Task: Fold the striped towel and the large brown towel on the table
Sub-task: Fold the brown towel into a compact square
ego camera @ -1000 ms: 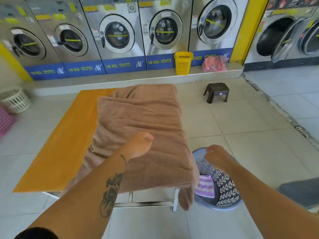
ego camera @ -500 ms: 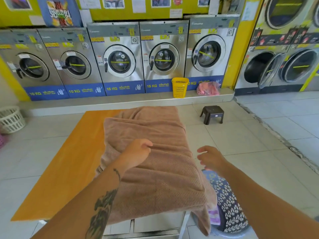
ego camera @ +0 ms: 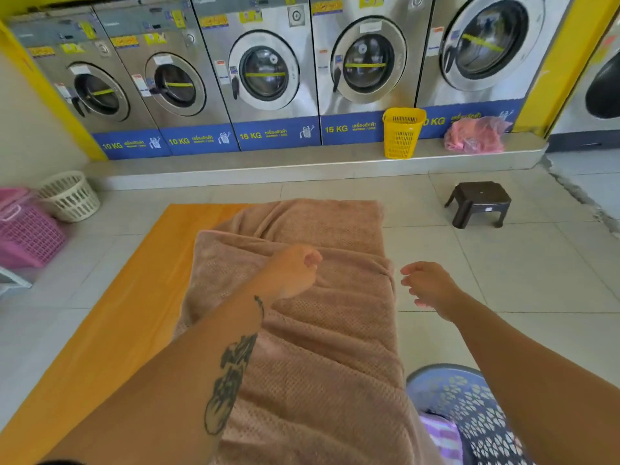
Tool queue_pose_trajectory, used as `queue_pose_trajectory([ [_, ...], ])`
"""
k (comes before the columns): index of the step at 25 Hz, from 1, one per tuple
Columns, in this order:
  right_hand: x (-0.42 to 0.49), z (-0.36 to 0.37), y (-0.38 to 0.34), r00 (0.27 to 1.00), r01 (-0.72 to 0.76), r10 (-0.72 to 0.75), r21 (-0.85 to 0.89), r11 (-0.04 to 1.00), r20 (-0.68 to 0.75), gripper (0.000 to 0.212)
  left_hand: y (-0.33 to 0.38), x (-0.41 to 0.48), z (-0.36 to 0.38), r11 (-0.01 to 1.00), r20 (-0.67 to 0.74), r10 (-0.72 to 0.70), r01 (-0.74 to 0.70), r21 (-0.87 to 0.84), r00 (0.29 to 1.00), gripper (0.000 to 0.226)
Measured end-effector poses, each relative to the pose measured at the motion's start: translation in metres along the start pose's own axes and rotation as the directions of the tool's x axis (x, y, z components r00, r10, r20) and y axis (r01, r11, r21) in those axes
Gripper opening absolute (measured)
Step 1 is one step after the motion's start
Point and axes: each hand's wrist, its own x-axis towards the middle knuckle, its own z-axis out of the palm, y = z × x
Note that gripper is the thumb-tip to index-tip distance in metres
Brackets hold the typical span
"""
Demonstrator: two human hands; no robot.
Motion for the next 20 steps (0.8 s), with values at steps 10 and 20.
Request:
queue_pose_trajectory([
  [10,0.111,0.026,-0.009,0.974,0.150,-0.084,-0.320,0.935,0.212,0.032,-0.013,0.123,0.030,0.992,-0.088,-0.009,0.020,0.121,0.996,0.031],
  [20,0.149,0.006,-0.025,0.954,0.158,0.001,-0.500,0.851,0.301,0.004,-0.046,0.185,0.018,0.795,0.101,-0.121,0.035,0.606,0.987,0.020],
])
